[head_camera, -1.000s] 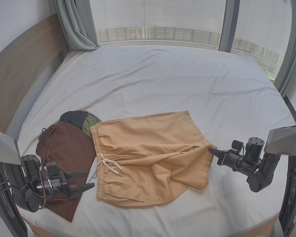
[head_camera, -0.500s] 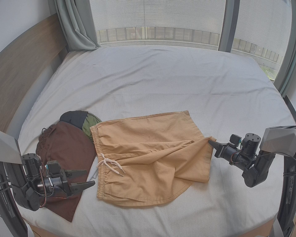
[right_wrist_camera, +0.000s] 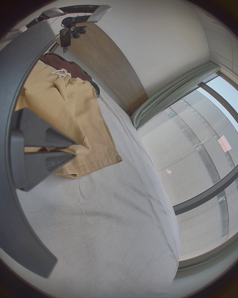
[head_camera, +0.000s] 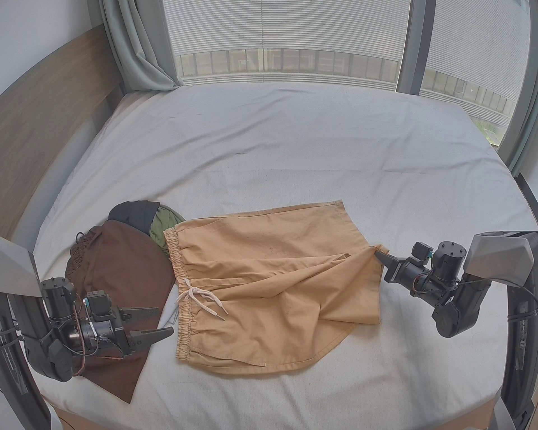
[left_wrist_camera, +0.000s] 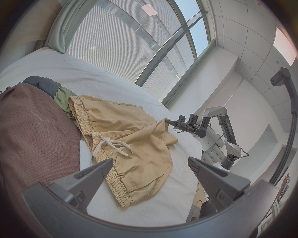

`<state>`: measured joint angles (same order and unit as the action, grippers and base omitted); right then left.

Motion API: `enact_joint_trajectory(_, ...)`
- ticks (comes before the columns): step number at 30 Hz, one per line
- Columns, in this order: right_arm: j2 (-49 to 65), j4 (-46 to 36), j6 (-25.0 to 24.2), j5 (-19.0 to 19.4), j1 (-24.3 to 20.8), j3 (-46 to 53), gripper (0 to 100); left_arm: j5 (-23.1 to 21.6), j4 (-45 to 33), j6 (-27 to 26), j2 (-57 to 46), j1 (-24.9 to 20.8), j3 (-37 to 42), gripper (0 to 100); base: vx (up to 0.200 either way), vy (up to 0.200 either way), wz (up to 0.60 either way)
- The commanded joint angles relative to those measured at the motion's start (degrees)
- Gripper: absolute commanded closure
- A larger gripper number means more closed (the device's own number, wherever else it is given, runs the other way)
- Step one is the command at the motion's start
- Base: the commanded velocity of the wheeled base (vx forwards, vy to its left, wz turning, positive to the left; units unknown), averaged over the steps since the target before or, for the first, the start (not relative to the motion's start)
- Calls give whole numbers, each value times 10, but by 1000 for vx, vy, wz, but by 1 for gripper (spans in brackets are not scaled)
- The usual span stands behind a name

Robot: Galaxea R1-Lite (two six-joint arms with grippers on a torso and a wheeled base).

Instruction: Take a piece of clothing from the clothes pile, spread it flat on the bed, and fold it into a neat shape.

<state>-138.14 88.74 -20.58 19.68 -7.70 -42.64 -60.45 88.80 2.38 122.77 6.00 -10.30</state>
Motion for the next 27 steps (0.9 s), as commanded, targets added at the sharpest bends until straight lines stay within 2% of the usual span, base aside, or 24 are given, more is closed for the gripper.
enact_joint_trajectory(1,-4,0,0,-7,-2,-10,100,1,0,1,1,0,-1,0,0,0,0)
enact_joint_trajectory(5,-10,-1,-1,-18,-9,-25,100,1,1,0,4,-1,-2,0,0,0,0)
enact_joint_trajectory(16,-20,1,-1,-20,-8,-30,100,1,1,-1,8,-1,-6,0,0,0,0)
enact_joint_trajectory(17,-18,1,0,-20,-6,-29,0,1,1,-1,8,-1,-6,0,0,0,0)
enact_joint_trajectory(22,24,-1,0,-17,0,11,0,1,1,-1,8,0,-7,0,0,0,0)
enact_joint_trajectory(27,67,-2,3,3,1,57,0,1,1,-2,8,0,-9,0,0,0,0)
